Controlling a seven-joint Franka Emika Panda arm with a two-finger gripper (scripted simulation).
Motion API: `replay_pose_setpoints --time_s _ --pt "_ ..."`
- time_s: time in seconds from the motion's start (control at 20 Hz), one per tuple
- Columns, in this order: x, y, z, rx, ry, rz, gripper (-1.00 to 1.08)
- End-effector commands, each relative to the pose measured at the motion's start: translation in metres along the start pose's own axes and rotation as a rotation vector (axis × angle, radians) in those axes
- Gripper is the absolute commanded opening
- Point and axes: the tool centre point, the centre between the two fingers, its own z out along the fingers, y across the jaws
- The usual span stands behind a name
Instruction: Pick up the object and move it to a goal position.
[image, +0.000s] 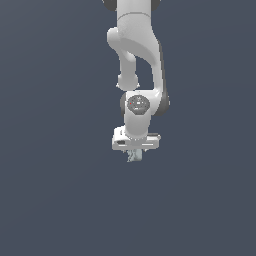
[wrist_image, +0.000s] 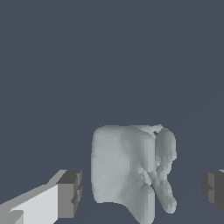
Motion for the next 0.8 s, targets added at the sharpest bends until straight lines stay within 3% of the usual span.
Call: replay_pose_setpoints --time_s 0.0,0.4,0.45,0.75 --pt "-0.001 0.0 0.013 0.0 0.0 0.0 1.0" --pt "0.001 0.0 0.032 -0.001 0.0 0.0 1.0" --pt "0.001 0.0 0.032 -0.001 0.0 0.0 -1.0" --pt "0.001 0.0 0.032 -0.001 0.0 0.0 -1.0"
